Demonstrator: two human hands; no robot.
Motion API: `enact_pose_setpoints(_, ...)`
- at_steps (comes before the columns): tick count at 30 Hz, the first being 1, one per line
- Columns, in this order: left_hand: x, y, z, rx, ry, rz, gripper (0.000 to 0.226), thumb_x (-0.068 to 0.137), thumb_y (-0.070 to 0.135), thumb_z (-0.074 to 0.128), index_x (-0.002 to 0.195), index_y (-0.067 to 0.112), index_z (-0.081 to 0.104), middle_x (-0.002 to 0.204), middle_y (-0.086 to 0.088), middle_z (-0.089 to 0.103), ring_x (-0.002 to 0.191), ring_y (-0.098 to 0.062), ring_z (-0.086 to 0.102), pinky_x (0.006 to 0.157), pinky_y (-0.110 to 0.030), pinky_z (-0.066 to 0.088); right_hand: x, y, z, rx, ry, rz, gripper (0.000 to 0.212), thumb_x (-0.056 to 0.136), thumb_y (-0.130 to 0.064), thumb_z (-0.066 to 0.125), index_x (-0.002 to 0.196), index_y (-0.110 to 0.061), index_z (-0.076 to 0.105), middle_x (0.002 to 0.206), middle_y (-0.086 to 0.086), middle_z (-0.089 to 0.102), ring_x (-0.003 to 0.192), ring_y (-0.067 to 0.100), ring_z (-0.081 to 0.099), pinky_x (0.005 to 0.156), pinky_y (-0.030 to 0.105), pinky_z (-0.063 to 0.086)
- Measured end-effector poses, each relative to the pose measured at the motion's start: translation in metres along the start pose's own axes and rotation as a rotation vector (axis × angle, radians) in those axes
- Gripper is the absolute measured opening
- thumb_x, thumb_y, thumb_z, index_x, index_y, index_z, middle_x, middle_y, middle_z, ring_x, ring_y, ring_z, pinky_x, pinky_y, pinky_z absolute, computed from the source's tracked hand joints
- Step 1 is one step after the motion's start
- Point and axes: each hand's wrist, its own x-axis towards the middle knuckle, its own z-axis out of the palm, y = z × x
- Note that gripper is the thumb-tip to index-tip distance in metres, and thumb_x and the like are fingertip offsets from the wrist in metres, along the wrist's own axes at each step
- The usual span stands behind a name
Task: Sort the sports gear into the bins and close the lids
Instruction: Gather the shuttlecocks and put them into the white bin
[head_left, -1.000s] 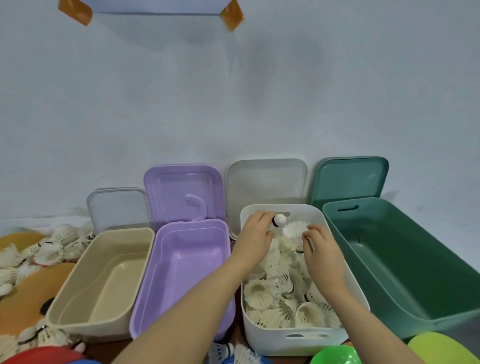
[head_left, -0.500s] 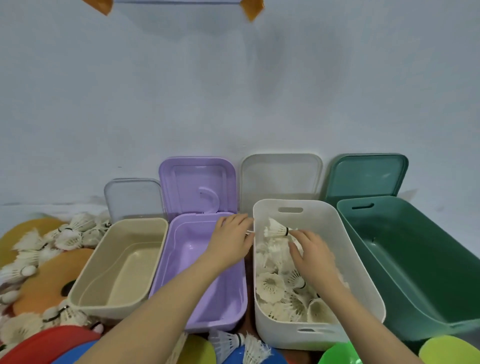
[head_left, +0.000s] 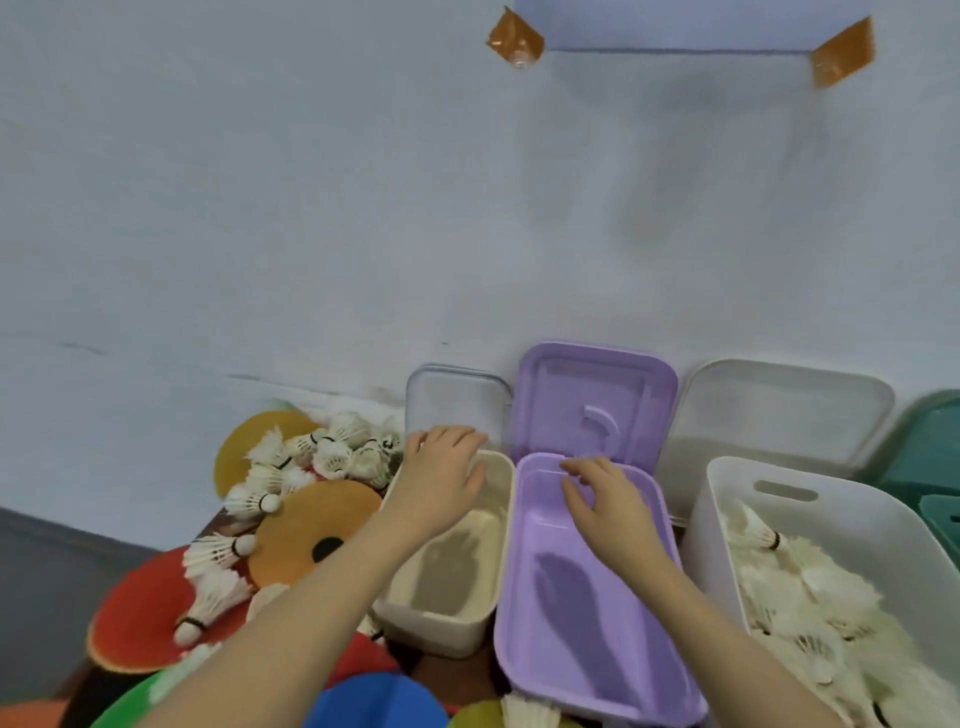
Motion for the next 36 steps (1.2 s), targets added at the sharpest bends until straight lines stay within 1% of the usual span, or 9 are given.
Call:
enact_pose_setpoints(2,-0.003,-0.037,-0.006,0.0,-0.021,-0.03,0.047,0.083,0.039,0.035,0.112,0.018,0.064,0.115,0.001,0.064,0.107,-0.021,0.058,0.09,-0.036,0.03,0.015,-0.022,0.028,0.022,-0.05,-0.011,0.023,0.091,-0.021,0.055,0.108,-0.011,0.066,0.102,0.005,0.064,0.096,0.022,0.059,0.08,0.031,0.043)
enact_pose_setpoints(5,-0.006,-0.097,-0.007,0.017,-0.028,-0.075,0.042,0.092,0.035,0.036,0.129,0.023,0.051,0.134,0.007,0.05,0.126,-0.015,0.04,0.098,-0.03,0.017,0.037,-0.054,0.072,0.037,-0.101,-0.012,0.02,0.09,-0.02,0.059,0.106,-0.012,0.066,0.099,0.002,0.064,0.094,0.021,0.06,0.08,0.032,0.045)
enact_pose_setpoints(8,-0.009,-0.151,-0.005,-0.001,-0.046,-0.111,0.043,0.093,0.036,0.033,0.132,0.025,0.049,0.138,0.008,0.046,0.129,-0.014,0.035,0.1,-0.031,0.015,0.057,-0.078,0.115,0.017,-0.161,-0.039,0.02,0.087,-0.019,0.06,0.105,-0.012,0.067,0.099,0.003,0.067,0.095,0.023,0.061,0.083,0.034,0.045)
enact_pose_setpoints(11,-0.009,-0.2,0.004,-0.011,-0.092,-0.14,0.039,0.096,0.031,0.042,0.134,0.024,0.047,0.14,0.007,0.044,0.131,-0.016,0.033,0.103,-0.035,0.017,0.074,-0.099,0.152,-0.002,-0.213,-0.058,0.021,0.088,-0.019,0.059,0.107,-0.014,0.065,0.101,0.001,0.066,0.097,0.02,0.059,0.082,0.03,0.042)
enact_pose_setpoints(17,0.001,-0.262,0.033,-0.033,-0.147,-0.183,0.042,0.095,0.035,0.045,0.134,0.023,0.046,0.138,0.005,0.044,0.13,-0.018,0.034,0.102,-0.036,0.018,0.109,-0.121,0.216,-0.024,-0.297,-0.027,0.031,0.093,-0.025,0.052,0.121,-0.016,0.059,0.117,-0.001,0.058,0.11,0.014,0.052,0.089,0.025,0.04)
enact_pose_setpoints(22,0.01,-0.291,0.064,-0.021,-0.246,-0.186,0.06,0.09,0.045,0.05,0.143,0.024,0.032,0.146,0.005,0.033,0.135,-0.018,0.026,0.109,-0.037,0.013,0.137,-0.117,0.265,-0.099,-0.457,0.015,0.043,0.095,-0.031,0.048,0.136,-0.018,0.046,0.142,0.005,0.041,0.131,0.024,0.034,0.109,0.036,0.028)
enact_pose_setpoints(26,0.019,-0.299,0.082,-0.039,-0.279,-0.195,0.074,0.084,0.05,0.055,0.146,0.025,0.023,0.147,0.003,0.031,0.135,-0.021,0.025,0.111,-0.039,0.015,0.153,-0.118,0.289,-0.209,-0.554,0.06,0.049,0.097,-0.037,0.039,0.145,-0.027,0.032,0.154,0.006,0.021,0.141,0.028,0.016,0.114,0.041,0.015)
enact_pose_setpoints(33,0.022,-0.306,0.094,-0.157,-0.157,-0.236,0.059,0.087,0.042,0.058,0.137,0.016,0.041,0.129,-0.004,0.049,0.122,-0.026,0.042,0.102,-0.039,0.032,0.161,-0.118,0.301,-0.367,-0.563,0.056,0.044,0.099,-0.031,0.033,0.141,-0.02,0.035,0.152,0.001,0.026,0.139,0.021,0.022,0.111,0.039,0.016)
enact_pose_setpoints(36,0.019,-0.304,0.088,-0.197,-0.086,-0.244,0.058,0.088,0.039,0.059,0.137,0.012,0.043,0.13,-0.005,0.049,0.121,-0.024,0.043,0.101,-0.036,0.031,0.157,-0.118,0.299,-0.331,-0.495,0.029,0.042,0.099,-0.027,0.032,0.14,-0.017,0.037,0.15,-0.003,0.03,0.137,0.018,0.025,0.109,0.037,0.018)
